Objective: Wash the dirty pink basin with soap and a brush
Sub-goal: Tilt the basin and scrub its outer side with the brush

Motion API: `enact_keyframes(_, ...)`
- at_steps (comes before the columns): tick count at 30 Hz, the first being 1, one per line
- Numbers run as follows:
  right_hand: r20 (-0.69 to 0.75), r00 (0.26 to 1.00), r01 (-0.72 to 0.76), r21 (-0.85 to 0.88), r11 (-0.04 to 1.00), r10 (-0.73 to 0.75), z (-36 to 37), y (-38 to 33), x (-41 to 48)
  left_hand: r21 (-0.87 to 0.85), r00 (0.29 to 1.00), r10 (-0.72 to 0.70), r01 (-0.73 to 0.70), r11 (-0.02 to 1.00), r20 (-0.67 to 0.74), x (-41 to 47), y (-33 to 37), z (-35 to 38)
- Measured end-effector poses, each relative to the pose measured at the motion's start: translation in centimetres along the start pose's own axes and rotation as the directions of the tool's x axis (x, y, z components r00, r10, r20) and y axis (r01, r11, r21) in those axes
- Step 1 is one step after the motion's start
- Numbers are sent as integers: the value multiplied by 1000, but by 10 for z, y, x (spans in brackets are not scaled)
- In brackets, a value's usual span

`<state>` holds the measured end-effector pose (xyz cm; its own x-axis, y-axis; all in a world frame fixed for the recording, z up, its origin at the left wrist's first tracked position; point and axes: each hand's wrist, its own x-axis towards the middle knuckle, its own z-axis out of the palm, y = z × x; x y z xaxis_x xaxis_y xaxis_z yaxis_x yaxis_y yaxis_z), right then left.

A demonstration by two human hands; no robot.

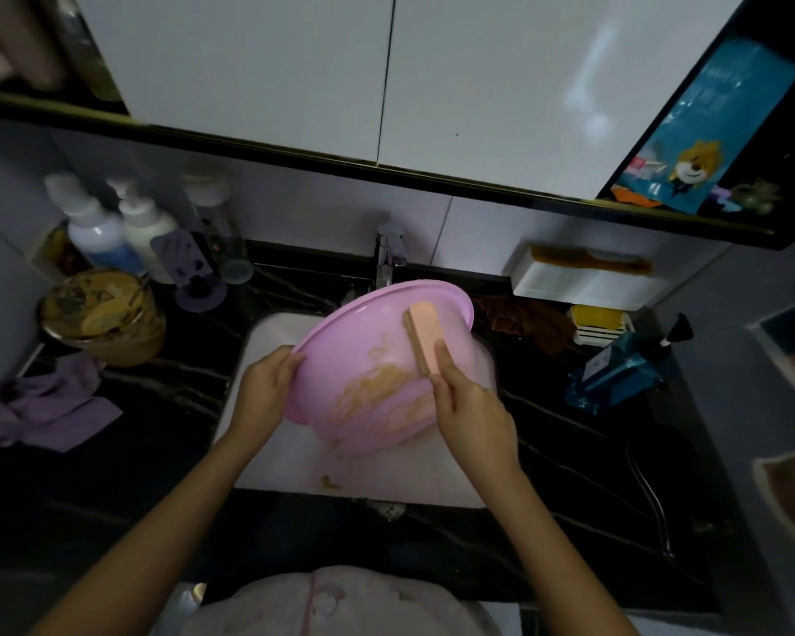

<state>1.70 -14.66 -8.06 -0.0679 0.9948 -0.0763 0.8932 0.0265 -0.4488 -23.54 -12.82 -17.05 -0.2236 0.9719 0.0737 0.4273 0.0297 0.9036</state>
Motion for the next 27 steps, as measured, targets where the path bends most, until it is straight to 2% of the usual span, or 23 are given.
enact_keyframes(2,8,999,-32,82,996,31,-7,6,7,21,998,59,-59,998,-17,6,17,0)
enact_keyframes(5,25,999,-35,116,993,32,-10,3,10,147,983,178,-170,974,-46,21,43,3)
enact_keyframes(7,69,995,63,71,996,-67,0,-10,-4,233,976,217,-204,951,-31,30,53,8)
enact_keyframes(9,127,965,236,-32,971,-230,10,-19,-22,241,977,213,-205,949,-7,39,57,13)
enact_keyframes(10,117,964,250,-79,965,-241,10,-18,-23,230,978,208,-203,952,4,43,58,15)
enact_keyframes(11,70,978,202,-107,973,-195,6,-13,-15,223,979,205,-202,953,13,46,59,17)
enact_keyframes(12,22,996,87,-88,992,-85,2,-6,-3,223,978,207,-206,953,18,48,61,18)
enact_keyframes(14,-63,987,-142,50,989,145,-3,4,20,229,978,207,-203,952,10,49,65,19)
enact_keyframes(16,-59,988,-135,105,985,142,4,-7,15,231,983,181,-177,957,3,51,67,19)
enact_keyframes(19,19,991,131,25,991,-131,23,-19,-28,201,987,159,-163,966,40,53,69,17)
enact_keyframes(20,-5,989,150,5,989,-150,23,-11,-32,191,987,154,-162,968,54,54,70,16)
enact_keyframes(21,-56,992,111,6,994,-111,19,-2,-27,186,986,158,-167,968,61,54,71,16)
enact_keyframes(24,-166,968,-159,162,974,186,16,19,12,232,985,170,-175,957,43,55,73,19)
enact_keyframes(25,-178,959,-183,210,961,222,21,13,14,244,986,165,-169,955,38,55,73,21)
enact_keyframes(27,-186,973,-103,175,979,135,43,-11,-2,272,987,159,-160,949,25,56,73,19)
